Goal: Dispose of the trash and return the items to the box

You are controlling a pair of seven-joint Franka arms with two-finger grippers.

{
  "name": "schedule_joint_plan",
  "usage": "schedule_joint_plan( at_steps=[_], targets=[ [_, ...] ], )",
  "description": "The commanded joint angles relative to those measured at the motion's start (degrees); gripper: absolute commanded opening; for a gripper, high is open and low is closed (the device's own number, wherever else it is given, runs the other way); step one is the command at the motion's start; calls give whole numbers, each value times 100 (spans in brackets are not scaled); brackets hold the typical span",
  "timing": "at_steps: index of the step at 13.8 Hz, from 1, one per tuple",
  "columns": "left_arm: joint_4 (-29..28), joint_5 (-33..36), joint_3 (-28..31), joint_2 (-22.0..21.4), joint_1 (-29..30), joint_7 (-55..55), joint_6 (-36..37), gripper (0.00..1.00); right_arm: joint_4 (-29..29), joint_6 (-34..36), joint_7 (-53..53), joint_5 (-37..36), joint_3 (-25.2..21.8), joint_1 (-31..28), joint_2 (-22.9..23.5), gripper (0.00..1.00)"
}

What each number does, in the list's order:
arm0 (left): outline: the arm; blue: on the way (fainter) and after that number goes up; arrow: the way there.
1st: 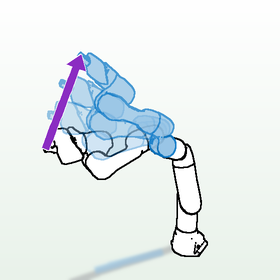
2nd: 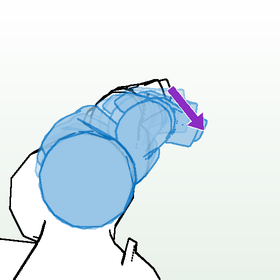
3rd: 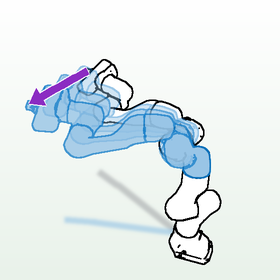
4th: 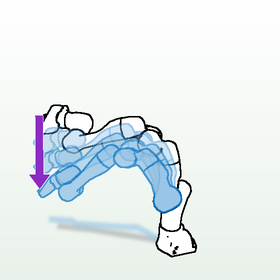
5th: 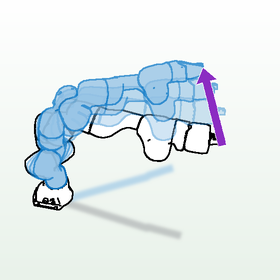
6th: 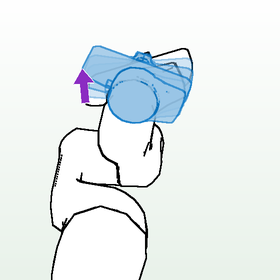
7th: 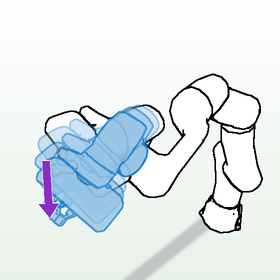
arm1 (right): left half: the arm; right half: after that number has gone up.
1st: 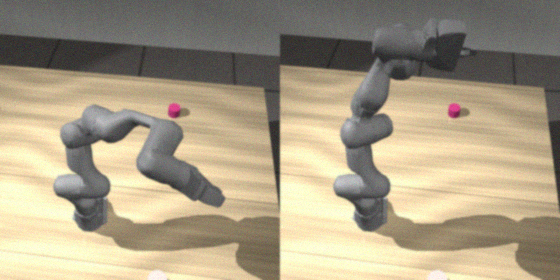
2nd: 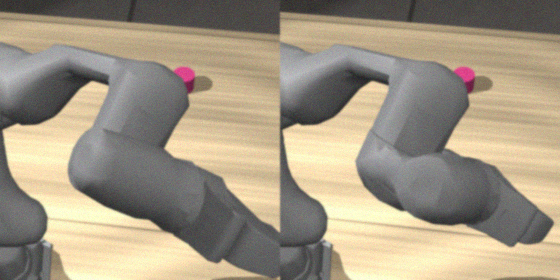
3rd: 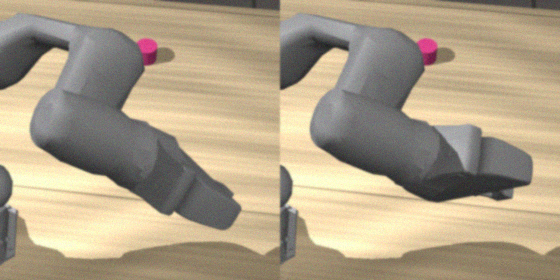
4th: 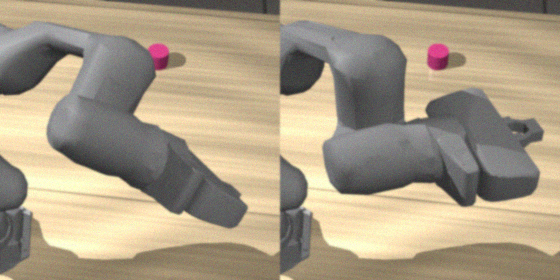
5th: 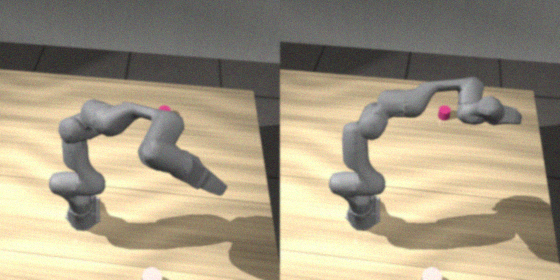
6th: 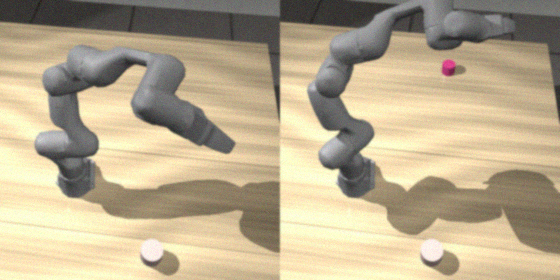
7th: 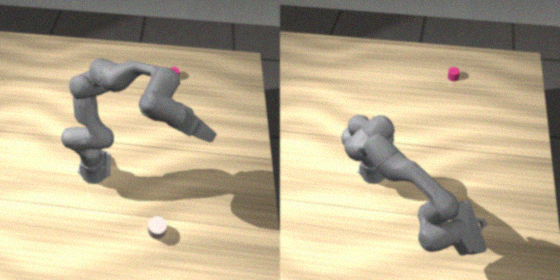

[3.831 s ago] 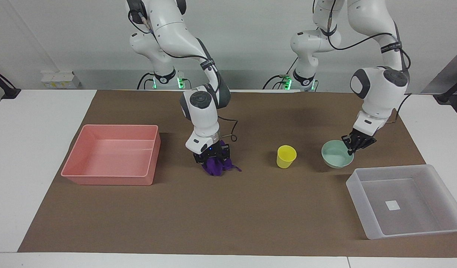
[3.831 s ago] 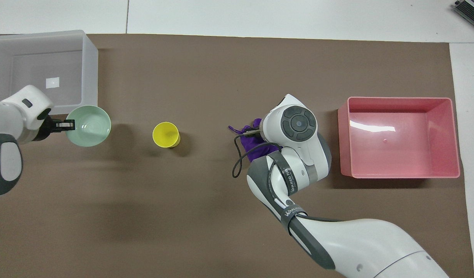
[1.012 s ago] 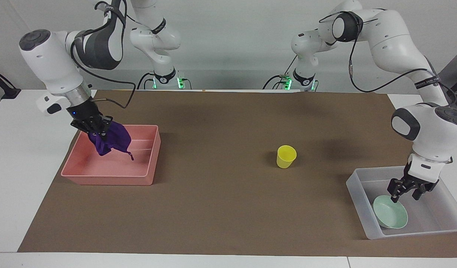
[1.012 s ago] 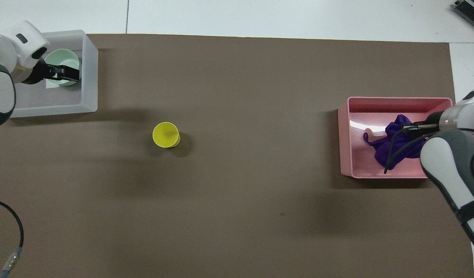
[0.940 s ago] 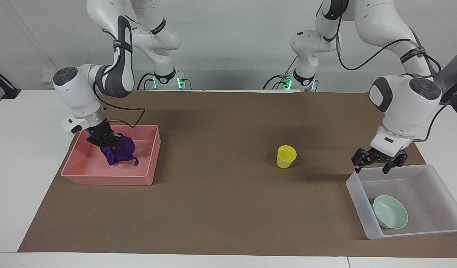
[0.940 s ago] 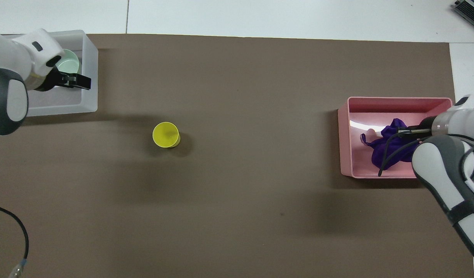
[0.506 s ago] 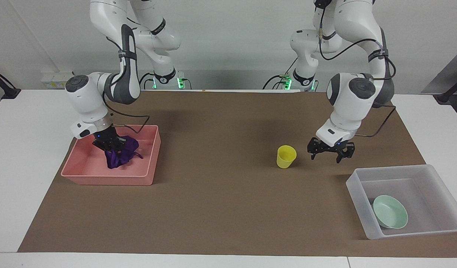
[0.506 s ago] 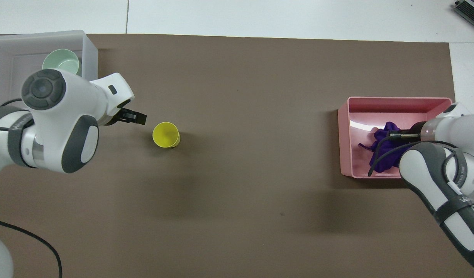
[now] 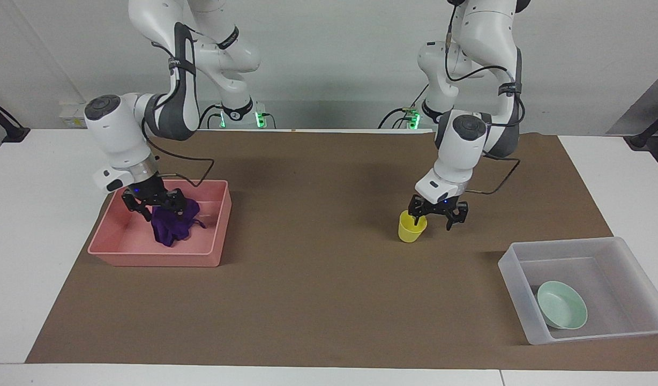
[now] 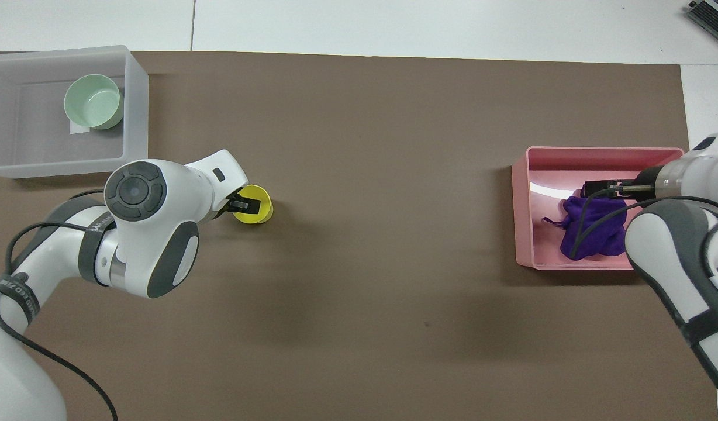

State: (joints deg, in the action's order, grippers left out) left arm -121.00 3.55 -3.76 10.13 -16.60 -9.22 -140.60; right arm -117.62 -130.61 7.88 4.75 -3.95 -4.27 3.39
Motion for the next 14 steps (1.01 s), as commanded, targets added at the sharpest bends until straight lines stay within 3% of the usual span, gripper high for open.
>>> schedule_joint_plan(
  at_steps=[1,5,8,11,14],
  targets=[
    [-161,93,95,-46,-107,-325,-214,0,116,508,-584,-437,34,207,-451,100],
    [-82,93,95,-72,-142,-607,-109,0,659,1579,-1472,-747,43,663,-681,100],
    [119,85,121,-301,-28,-598,224,0,1554,2765,-1474,-773,43,699,-664,100],
    [926,102,147,-266,419,-528,1049,0,2293,3645,-1465,-765,34,699,-673,100],
    [1883,111,139,145,1113,-100,1025,0,2883,4402,-1438,-686,-27,638,-664,100]
  ],
)
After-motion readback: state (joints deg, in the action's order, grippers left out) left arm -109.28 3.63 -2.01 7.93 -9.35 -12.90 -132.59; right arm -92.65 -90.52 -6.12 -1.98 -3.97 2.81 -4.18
